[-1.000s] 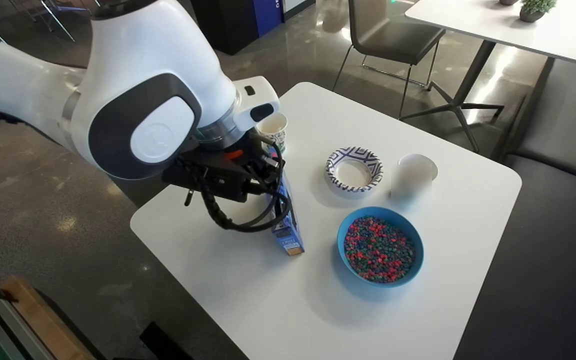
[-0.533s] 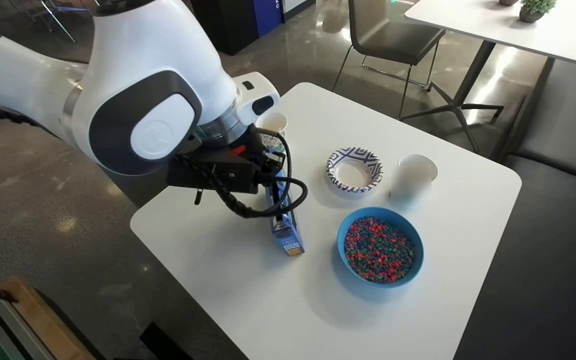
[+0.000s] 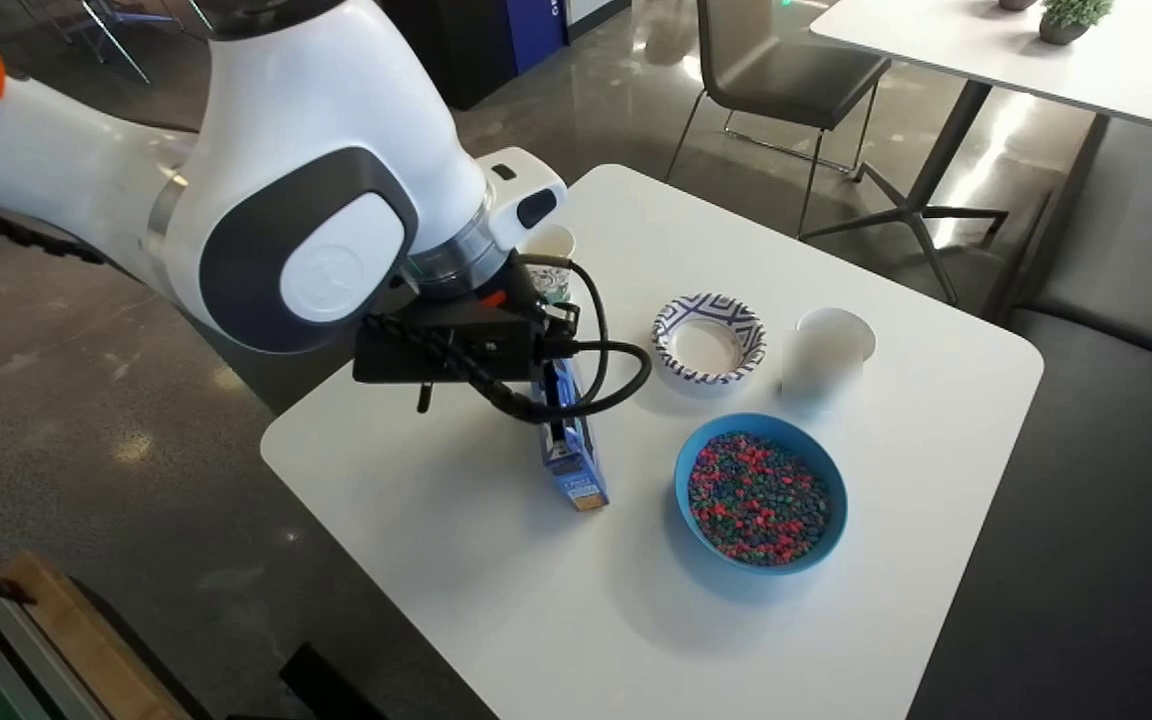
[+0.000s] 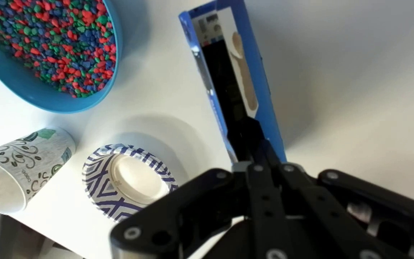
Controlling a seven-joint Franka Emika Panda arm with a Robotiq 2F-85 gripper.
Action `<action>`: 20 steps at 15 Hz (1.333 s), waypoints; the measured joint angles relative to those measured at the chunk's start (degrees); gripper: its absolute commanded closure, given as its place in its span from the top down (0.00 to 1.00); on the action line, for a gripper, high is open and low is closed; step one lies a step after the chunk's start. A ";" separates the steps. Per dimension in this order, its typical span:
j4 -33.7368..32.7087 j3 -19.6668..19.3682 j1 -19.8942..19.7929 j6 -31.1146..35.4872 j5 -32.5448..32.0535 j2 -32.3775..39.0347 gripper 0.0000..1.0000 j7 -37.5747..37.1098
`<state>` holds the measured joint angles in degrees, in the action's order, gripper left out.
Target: Remove a blue packet from the blue box and put it on the table
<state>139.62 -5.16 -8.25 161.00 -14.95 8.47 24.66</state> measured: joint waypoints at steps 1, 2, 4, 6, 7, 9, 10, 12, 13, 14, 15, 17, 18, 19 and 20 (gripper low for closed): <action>-0.10 0.00 -0.03 0.00 0.00 0.27 0.00 0.87; -0.22 -0.05 -0.04 0.17 -0.28 0.47 0.00 1.45; -0.42 -0.30 -0.04 1.08 -1.62 0.78 0.00 1.66; -0.60 -0.65 -0.04 1.68 -3.05 1.12 0.00 1.67; -0.66 -0.75 -0.05 1.85 -3.47 1.34 0.00 1.75; -0.80 -0.85 -0.10 2.29 -4.13 1.98 0.00 2.07; -0.86 -0.89 -0.13 2.86 -4.43 2.36 0.00 2.22; -0.93 -1.02 -0.22 4.30 -5.08 3.13 0.00 2.41; -0.95 -1.15 -0.23 5.19 -5.48 3.56 0.00 2.43; -0.95 -1.29 -0.23 6.17 -5.88 3.98 0.00 2.43; -0.96 -1.47 -0.23 6.88 -6.41 4.37 0.00 2.43; -1.05 -1.87 -0.23 7.18 -7.41 5.03 0.00 2.43; -1.11 -2.05 -0.22 7.18 -7.83 5.31 0.06 2.43; -1.17 -2.21 -0.22 7.18 -8.22 5.57 0.27 2.43; -1.26 -2.36 -0.22 7.18 -8.50 5.82 0.31 2.43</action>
<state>138.36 -7.52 -8.47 168.19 -23.45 14.30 27.09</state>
